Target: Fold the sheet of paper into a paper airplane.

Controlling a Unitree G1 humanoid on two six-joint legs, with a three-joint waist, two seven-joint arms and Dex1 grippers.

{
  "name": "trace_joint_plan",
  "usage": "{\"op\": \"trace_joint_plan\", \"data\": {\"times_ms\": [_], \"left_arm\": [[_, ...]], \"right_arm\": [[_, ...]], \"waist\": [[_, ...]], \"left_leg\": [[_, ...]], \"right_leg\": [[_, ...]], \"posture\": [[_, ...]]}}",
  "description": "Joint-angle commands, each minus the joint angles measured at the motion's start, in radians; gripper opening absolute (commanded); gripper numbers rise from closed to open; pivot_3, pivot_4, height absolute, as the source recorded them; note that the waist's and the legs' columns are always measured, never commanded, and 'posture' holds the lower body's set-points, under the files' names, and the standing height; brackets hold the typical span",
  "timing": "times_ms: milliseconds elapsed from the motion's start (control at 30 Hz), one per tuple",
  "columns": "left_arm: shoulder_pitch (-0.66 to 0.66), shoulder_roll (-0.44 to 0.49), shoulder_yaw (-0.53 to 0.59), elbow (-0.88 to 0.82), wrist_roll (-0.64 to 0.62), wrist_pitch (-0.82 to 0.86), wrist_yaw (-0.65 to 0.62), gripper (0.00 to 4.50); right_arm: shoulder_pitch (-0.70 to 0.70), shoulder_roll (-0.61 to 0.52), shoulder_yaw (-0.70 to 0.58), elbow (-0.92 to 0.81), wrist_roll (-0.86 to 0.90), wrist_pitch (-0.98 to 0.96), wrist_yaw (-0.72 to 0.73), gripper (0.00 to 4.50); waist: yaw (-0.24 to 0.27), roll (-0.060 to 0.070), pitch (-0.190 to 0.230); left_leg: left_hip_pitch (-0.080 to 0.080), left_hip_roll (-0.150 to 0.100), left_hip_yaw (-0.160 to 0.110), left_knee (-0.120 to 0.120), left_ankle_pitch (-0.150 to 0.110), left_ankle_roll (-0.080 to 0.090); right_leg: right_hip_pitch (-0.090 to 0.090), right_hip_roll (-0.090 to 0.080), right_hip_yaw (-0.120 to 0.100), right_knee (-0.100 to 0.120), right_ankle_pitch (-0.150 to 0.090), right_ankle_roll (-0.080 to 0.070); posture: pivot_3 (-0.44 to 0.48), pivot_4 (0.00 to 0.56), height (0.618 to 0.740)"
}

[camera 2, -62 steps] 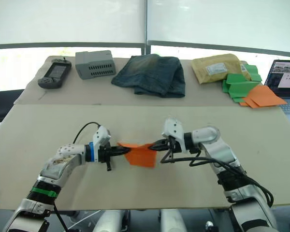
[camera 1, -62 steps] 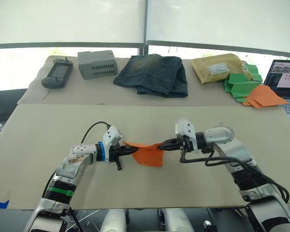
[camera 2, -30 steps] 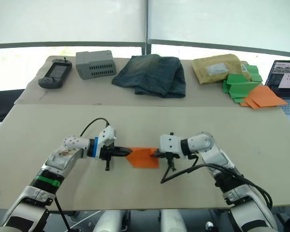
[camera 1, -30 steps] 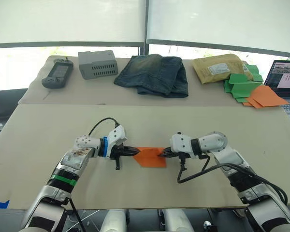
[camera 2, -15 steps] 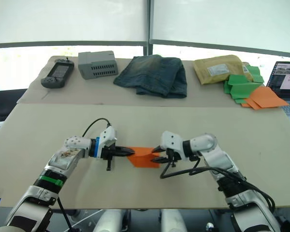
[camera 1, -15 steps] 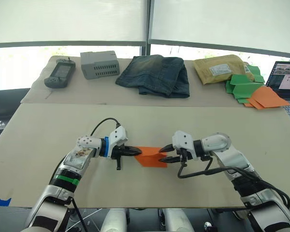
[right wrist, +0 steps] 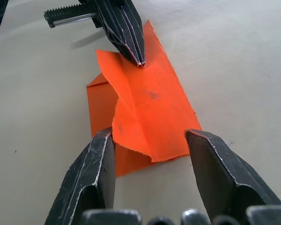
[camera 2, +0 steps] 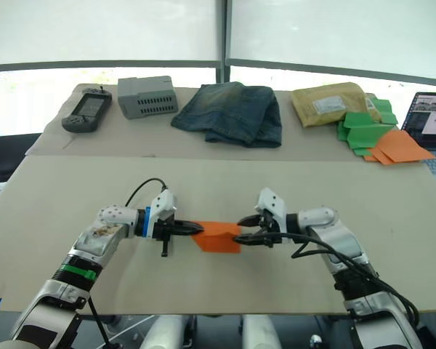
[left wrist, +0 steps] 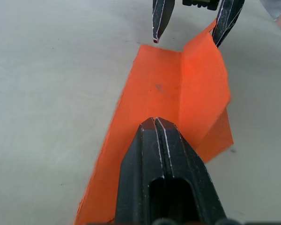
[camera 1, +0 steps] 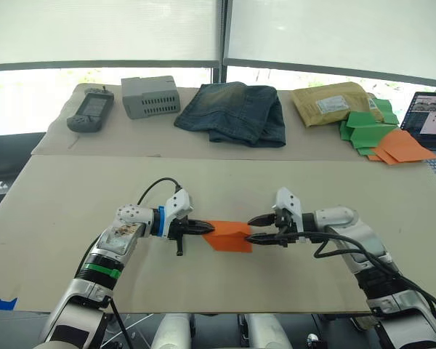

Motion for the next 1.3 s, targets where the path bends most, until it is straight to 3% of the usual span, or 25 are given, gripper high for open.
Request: {"op": "trace_joint_plan", "data": {"times_ms": [33,167,467,800,1067,1167,1300], "left_arm": [[0.013,-0.005,-0.021,0.018,0.02,0.01,-0.006,0.0],[0.014,-0.006,-0.019,0.015,0.02,0.014,-0.006,0.0],[0.027,-0.032,0.035,-0.015,-0.03,0.067,0.032,0.0],[0.066,-0.008,0.127,-0.113,-0.078,0.077,0.071,0.0],[0.055,-0.035,0.277,-0.324,-0.292,0.163,0.1,0.0],[0.069,-0.007,0.257,-0.414,-0.317,0.208,0.092,0.0],[0.113,0.063,0.133,-0.433,-0.171,0.088,0.045,0.0]], "right_arm": [[-0.018,0.009,-0.03,0.004,0.055,0.04,0.013,1.43],[-0.061,0.023,-0.033,0.067,0.104,0.165,0.027,0.03],[-0.163,0.064,-0.004,0.243,0.163,0.484,0.022,0.03],[-0.154,0.069,0.052,0.32,0.091,0.496,-0.027,0.03],[-0.132,0.077,0.055,0.314,0.086,0.508,-0.05,0.03],[-0.125,0.08,0.054,0.312,0.082,0.51,-0.058,0.03],[-0.123,0.086,0.05,0.317,0.075,0.503,-0.067,0.03]], "waist": [[0.0,0.0,0.0],[-0.001,0.0,0.0],[-0.003,0.0,-0.001],[-0.005,-0.005,-0.006],[-0.002,-0.011,-0.01],[-0.003,-0.013,-0.011],[-0.003,-0.011,-0.014]], "left_leg": [[0.0,0.0,0.0,0.0,0.0,0.0],[0.0,0.0,0.0,0.0,0.0,0.0],[0.001,0.0,-0.001,0.0,0.0,0.0],[0.004,0.002,-0.002,0.0,0.0,0.0],[0.011,0.003,-0.008,-0.001,0.0,0.0],[0.011,0.003,-0.009,-0.001,0.0,0.0],[0.012,0.003,-0.008,-0.002,0.0,-0.001]], "right_leg": [[0.0,0.0,0.0,0.0,0.0,0.0],[0.0,0.0,0.0,0.0,0.0,0.0],[0.001,0.0,0.0,0.0,0.0,0.0],[0.004,0.001,-0.001,0.0,0.0,0.0],[0.013,-0.001,-0.003,-0.005,-0.003,-0.006],[0.014,-0.001,-0.003,-0.005,-0.004,-0.005],[0.014,-0.001,-0.003,-0.005,-0.004,-0.006]], "posture": [[0.0,0.15,0.722],[0.0,0.15,0.722],[0.0,0.15,0.722],[0.0,0.15,0.722],[0.0,0.15,0.722],[0.0,0.15,0.722],[0.0,0.15,0.722]]}}
